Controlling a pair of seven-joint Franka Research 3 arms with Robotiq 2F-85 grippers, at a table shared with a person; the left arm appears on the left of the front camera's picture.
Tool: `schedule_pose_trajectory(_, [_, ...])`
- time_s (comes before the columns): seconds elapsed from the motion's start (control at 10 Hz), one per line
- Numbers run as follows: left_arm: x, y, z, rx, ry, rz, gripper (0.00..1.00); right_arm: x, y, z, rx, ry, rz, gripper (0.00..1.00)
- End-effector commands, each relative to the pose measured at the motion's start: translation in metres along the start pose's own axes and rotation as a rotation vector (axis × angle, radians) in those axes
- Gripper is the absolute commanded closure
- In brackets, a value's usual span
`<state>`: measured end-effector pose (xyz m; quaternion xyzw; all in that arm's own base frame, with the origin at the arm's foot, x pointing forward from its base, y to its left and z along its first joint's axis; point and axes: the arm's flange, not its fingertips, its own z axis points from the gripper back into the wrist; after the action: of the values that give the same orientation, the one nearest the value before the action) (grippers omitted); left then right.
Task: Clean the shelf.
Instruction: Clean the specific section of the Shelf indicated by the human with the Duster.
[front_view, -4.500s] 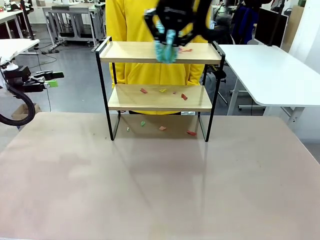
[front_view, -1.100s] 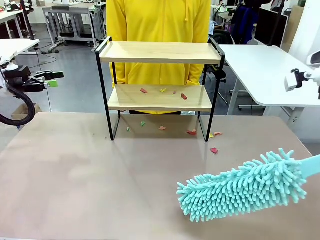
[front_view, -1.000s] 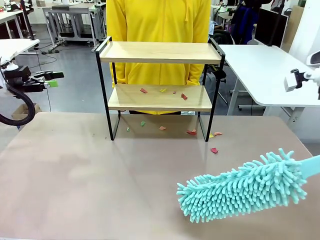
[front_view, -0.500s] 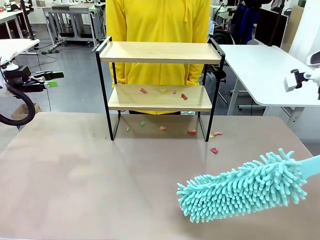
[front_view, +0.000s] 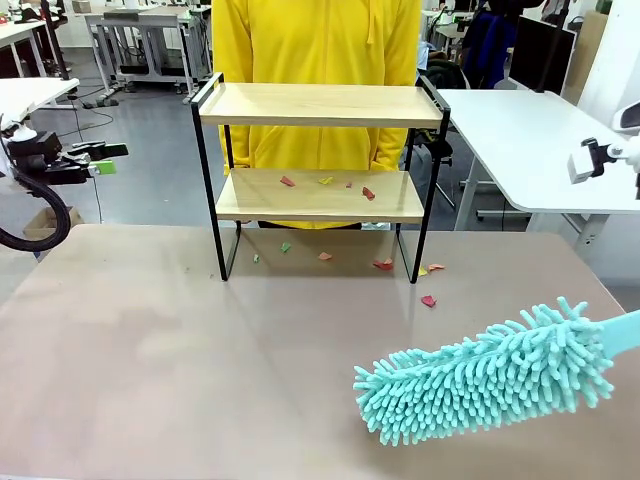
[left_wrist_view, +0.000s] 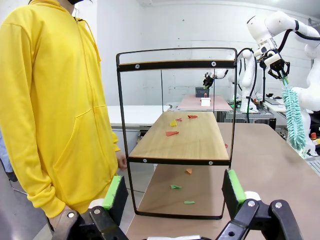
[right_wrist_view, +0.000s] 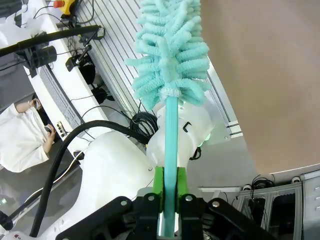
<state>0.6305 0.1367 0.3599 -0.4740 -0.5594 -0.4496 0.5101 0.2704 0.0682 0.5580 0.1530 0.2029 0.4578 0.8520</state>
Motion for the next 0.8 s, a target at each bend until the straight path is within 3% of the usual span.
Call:
schedule_pose_trajectory(0.0, [0.0036, -0.0018, -0.0003, -0.003, -0.002, -0.013, 0.0, -0.0007, 0.0018, 0.0, 0.005, -0.002, 0.005, 0.87])
schedule_pose_trajectory(0.7, [0.0036, -0.0018, -0.0003, -0.003, -0.002, -0.013, 0.0, -0.0007, 0.0018, 0.0, 0.005, -0.002, 0.005, 0.87])
